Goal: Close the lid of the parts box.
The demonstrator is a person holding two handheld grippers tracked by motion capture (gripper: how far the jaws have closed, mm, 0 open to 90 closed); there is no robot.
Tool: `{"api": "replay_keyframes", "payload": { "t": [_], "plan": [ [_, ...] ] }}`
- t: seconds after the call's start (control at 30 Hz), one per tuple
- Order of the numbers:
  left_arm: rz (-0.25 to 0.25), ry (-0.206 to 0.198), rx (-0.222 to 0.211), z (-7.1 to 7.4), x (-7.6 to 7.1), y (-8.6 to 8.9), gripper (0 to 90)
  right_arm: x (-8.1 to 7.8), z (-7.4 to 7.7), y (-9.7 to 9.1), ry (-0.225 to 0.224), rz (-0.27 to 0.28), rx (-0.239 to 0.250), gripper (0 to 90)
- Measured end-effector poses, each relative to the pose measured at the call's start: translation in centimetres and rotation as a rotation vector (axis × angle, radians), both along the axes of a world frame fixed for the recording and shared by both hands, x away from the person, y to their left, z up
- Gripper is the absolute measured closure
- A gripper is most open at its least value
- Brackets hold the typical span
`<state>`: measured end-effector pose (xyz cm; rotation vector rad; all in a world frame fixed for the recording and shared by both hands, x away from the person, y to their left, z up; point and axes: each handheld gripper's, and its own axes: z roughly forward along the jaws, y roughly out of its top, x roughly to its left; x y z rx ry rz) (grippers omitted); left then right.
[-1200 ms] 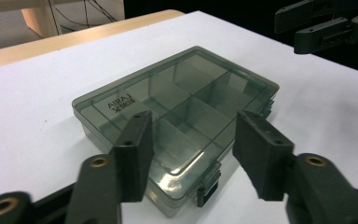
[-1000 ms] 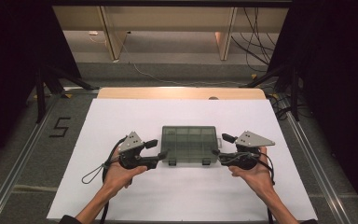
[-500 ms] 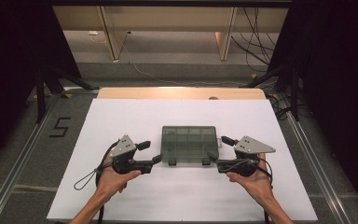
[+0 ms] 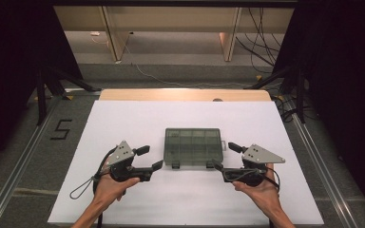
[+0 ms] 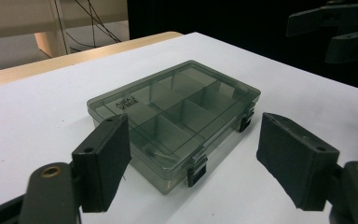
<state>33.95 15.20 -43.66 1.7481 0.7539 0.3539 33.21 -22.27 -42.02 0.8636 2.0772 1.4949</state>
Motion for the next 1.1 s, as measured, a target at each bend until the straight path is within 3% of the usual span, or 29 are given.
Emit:
{"api": "replay_keyframes", "payload": {
  "t": [0.13,0.2,0.23,0.43,0.47,0.5,1.0,1.1],
  "plan": [
    [-0.006,-0.011,-0.002,0.1,-0.3,0.1,23.8,-0.3,-0.2,0.1,-0.001,0.011,0.015,17.6],
    [-0.002,-0.011,-0.004,0.1,-0.5,0.1,23.4,-0.4,-0.2,0.0,-0.011,0.003,-0.005,17.3],
    [0.006,-0.002,-0.016,0.1,-0.7,0.1,23.2,-0.6,-0.2,0.1,0.012,0.016,0.004,17.3],
    [0.003,-0.024,-0.012,0.3,-1.1,0.3,22.5,-0.8,-0.3,0.1,-0.011,0.007,0.008,17.2],
    [0.011,-0.016,-0.026,0.3,-1.3,0.2,22.4,-1.0,-0.3,0.0,0.005,0.014,0.007,17.1],
    [-0.007,-0.035,-0.023,0.2,-1.1,0.3,22.2,-1.0,-0.4,0.0,0.007,0.015,0.007,16.8],
    [0.012,-0.029,-0.018,0.1,-1.8,0.7,21.6,-1.7,-0.7,0.0,0.013,0.023,0.031,16.8],
    [0.012,-0.033,-0.014,0.2,-2.0,0.8,21.4,-2.1,-0.7,-0.3,0.02,0.019,0.016,16.8]
  ]
}}
